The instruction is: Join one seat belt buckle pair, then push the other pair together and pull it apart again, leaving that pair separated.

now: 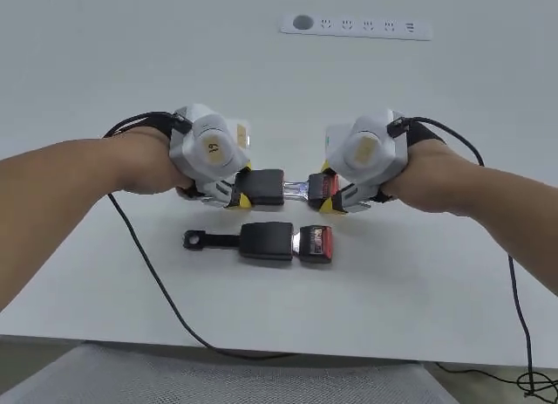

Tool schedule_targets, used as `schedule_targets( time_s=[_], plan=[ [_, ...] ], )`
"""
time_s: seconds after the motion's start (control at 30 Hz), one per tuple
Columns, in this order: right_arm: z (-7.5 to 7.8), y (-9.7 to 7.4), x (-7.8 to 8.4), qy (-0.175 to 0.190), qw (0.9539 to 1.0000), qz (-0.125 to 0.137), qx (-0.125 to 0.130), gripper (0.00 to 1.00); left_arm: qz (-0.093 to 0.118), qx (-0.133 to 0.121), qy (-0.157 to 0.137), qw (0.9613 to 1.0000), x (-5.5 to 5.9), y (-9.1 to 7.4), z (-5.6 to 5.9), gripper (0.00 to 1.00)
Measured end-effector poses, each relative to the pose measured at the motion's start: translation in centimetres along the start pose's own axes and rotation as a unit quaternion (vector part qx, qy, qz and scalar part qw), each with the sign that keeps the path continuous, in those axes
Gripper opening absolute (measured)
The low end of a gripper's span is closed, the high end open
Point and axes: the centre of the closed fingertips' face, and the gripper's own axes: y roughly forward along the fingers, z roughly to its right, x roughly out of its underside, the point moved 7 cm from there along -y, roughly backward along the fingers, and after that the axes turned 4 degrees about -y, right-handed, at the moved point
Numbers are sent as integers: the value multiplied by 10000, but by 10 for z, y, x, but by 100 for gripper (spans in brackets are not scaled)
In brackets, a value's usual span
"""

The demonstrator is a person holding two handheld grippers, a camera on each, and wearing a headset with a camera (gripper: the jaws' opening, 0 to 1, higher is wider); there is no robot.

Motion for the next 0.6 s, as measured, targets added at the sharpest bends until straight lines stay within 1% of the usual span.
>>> schedule_targets(
  time_s=[0.17, 0.33, 0.6],
  plan=[
    [-1, 3, -2, -4, 10000, 68, -31, 31, 0, 13, 31, 10000, 0, 0, -1, 33],
    [0, 6, -4, 105, 9998, 157, -65, 31, 49, 42, 43, 10000, 0, 0, -2, 33],
    [2, 8, -4, 115, 9998, 114, -105, 30, 21, 97, 71, 9999, -1, 1, -3, 32]
  ],
)
